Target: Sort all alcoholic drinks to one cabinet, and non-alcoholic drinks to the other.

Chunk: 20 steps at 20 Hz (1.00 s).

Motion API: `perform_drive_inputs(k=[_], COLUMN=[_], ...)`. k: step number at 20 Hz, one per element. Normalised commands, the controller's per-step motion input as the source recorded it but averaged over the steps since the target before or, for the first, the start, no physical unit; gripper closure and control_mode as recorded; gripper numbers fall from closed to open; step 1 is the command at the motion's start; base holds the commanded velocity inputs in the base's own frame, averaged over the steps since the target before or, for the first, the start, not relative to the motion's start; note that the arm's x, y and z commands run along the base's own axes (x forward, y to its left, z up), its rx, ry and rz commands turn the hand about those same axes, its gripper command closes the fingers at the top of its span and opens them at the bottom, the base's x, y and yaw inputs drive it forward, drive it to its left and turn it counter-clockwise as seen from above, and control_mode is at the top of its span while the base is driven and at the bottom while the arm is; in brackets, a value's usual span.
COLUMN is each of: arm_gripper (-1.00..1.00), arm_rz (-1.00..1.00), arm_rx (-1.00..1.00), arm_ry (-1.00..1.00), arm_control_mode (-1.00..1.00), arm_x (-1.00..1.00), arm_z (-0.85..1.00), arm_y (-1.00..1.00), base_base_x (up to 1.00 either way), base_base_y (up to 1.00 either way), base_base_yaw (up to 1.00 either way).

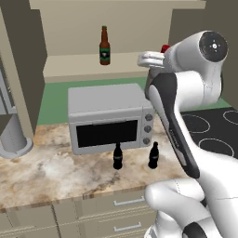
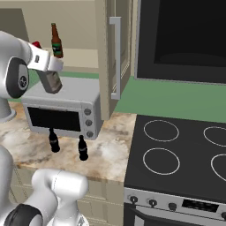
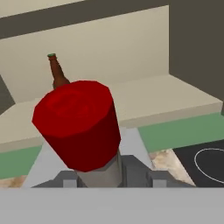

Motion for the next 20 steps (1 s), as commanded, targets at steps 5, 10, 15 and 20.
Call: perform_drive_inputs(k=[5, 10, 15, 20], arm_gripper=[1.00, 1.00, 1.00, 1.00], arm_rz=[-0.01, 0.00, 0.00, 0.00], arm_rx=[0.00, 0.00, 0.00, 0.00], arm_ry=[-0.09, -0.07, -0.05, -0.04], arm_control_mode=[-1.00, -1.00, -1.00, -1.00], arm_x=[0.15, 0.23, 0.28, 0.31], arm_z=[0.37, 0.24, 0.06, 0.00], arm_y=[-0.29, -0.30, -0.19, -0.05], base_base_x=[0.00, 0.00, 0.00, 0.00], base_base_y=[0.00, 0.00, 0.00, 0.00], base_base_yaw=[0.00, 0.00, 0.00, 0.00])
